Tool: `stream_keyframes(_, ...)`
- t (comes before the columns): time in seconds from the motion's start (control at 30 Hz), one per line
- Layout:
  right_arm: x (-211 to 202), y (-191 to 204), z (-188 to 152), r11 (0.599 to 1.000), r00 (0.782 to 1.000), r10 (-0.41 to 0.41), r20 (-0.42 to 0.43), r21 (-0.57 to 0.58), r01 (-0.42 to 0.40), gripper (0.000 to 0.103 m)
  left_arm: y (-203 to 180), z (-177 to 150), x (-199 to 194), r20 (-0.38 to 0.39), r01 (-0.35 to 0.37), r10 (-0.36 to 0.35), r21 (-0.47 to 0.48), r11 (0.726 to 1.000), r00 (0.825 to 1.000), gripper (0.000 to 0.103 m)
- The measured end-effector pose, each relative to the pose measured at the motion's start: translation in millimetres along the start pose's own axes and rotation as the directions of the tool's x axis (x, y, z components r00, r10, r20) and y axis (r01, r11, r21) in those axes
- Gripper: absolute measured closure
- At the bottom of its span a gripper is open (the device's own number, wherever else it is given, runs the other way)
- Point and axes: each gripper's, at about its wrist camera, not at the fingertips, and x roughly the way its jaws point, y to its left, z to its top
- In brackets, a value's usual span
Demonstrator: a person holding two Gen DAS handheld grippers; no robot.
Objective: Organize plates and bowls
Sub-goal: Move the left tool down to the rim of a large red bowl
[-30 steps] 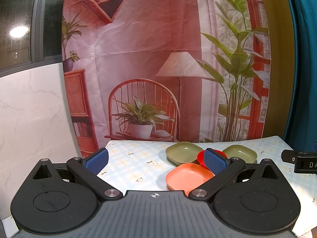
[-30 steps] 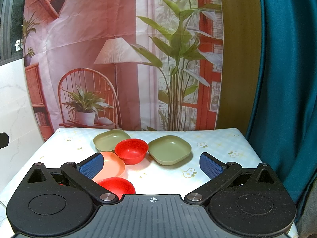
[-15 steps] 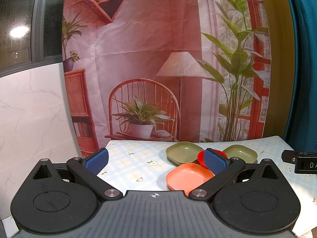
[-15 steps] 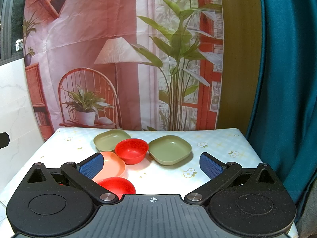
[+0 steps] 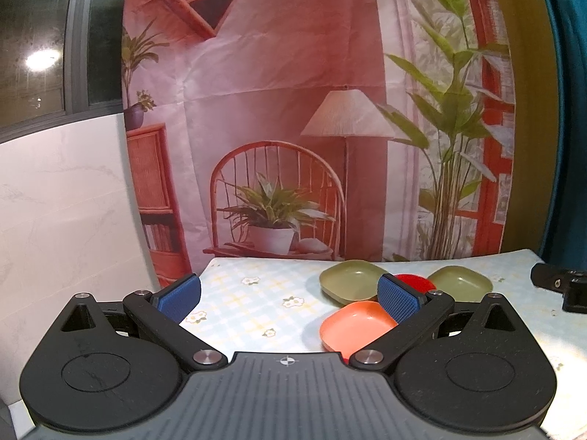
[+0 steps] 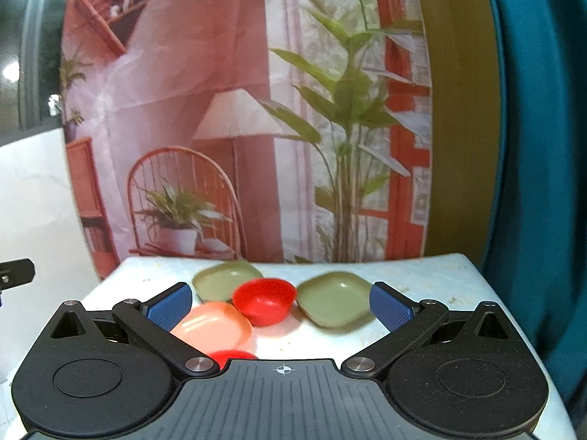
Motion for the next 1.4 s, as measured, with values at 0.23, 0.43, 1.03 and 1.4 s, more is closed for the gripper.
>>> stream_keyframes(0.23, 32, -2, -14, 0.999, 0.999, 0.047, 0.005, 0.022, -0.047, 0.000, 2, -13, 29, -0.051, -0.003, 0.003, 0.012, 1.000, 0.999, 0.000)
stream_keyframes(0.43, 64, 4, -30, 0.999, 0.999, 0.031, -0.028, 0.011, -0.030, 0.000, -1, -26, 55, -0.090, -0.002, 0.006, 0.047, 0.999, 0.996, 0.000)
stream_keyframes(1.03, 125, 26, -69, 0.997, 0.973, 0.078, -0.215, -0.003, -0.080, 0.000, 5, -62, 111, -0.225, 0.041, -0.036, 0.020, 0.999, 0.974, 0.005)
stream_keyframes(1.4, 139, 34, -82, 0.995, 0.958, 0.095, -0.269, 0.012, -0.096, 0.000, 8, -75, 123, -0.264, 0.058, -0.052, 0.013, 0.998, 0.963, 0.008)
